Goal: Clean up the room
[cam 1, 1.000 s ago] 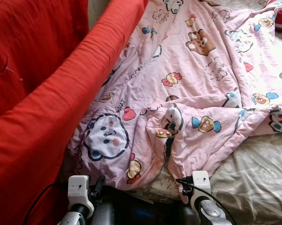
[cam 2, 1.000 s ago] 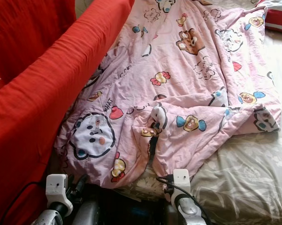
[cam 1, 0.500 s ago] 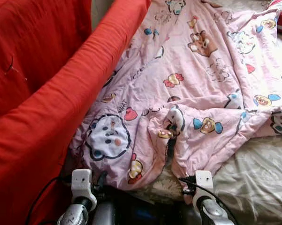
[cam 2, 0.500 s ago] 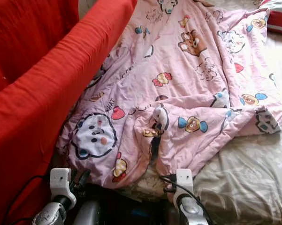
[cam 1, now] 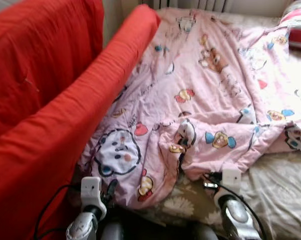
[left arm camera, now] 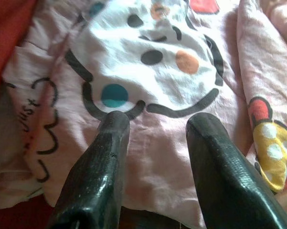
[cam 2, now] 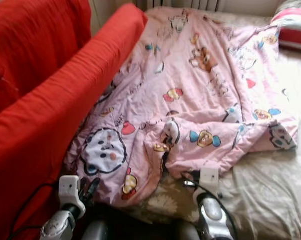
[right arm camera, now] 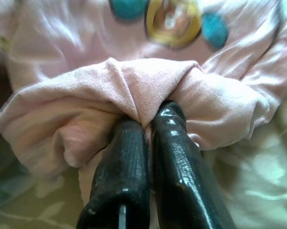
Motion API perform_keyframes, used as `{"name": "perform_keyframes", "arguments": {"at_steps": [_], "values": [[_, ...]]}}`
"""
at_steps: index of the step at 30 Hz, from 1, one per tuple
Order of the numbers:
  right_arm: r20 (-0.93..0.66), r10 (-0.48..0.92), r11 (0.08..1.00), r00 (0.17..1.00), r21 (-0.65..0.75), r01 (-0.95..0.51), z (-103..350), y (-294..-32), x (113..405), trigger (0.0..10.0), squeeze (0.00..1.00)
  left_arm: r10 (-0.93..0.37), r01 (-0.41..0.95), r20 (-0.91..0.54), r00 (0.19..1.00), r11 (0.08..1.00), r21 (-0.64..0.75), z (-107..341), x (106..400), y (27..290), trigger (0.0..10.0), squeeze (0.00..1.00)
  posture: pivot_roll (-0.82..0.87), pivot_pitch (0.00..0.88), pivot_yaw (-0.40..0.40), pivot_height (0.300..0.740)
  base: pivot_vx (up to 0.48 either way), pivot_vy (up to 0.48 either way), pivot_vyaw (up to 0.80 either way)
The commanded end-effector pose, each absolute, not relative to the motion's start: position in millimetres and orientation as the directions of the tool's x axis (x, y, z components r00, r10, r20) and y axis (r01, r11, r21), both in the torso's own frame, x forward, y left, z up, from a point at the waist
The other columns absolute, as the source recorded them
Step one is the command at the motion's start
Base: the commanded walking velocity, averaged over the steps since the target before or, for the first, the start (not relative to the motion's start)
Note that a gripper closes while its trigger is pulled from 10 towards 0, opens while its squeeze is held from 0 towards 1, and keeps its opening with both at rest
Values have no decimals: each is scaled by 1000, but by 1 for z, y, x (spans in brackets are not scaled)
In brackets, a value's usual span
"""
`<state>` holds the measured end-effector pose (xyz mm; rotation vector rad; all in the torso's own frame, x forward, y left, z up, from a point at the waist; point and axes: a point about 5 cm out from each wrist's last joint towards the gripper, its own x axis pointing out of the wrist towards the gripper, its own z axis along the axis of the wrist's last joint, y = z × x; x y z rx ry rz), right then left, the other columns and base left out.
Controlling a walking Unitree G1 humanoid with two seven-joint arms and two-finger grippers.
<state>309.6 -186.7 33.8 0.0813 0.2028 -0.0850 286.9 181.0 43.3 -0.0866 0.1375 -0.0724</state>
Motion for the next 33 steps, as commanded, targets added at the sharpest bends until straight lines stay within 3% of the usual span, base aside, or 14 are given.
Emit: {"name": "perform_keyframes", "arguments": {"at_steps": [1, 2, 3, 4, 33], "values": [[-175, -70, 993, 982, 77, 84, 32, -186, 302, 0, 0, -61, 46, -159, 985, 994, -96, 35, 282, 186, 10000, 0, -9, 152, 13, 628, 0, 0, 0], [-129, -54, 996, 990, 59, 62, 37, -182, 300, 0, 0, -62, 47, -159, 985, 994, -97, 34, 282, 185, 10000, 0, -13, 154, 12, 628, 0, 0, 0], [-109, -46, 997, 993, 60, 52, 39, -180, 299, 7725, 0, -62, 46, -160, 985, 994, -98, 34, 281, 185, 10000, 0, -17, 159, 10, 628, 0, 0, 0], [-98, -42, 997, 994, 62, 48, 41, -178, 298, 10000, 0, -61, 46, -160, 985, 994, -100, 33, 281, 184, 10000, 0, -20, 162, 11, 628, 0, 0, 0], [-101, -60, 992, 993, 102, 70, 45, -175, 292, 10000, 0, -53, 38, -152, 987, 994, -105, 29, 280, 183, 10000, 0, -11, 189, -3, 628, 0, 0, 0]]}}
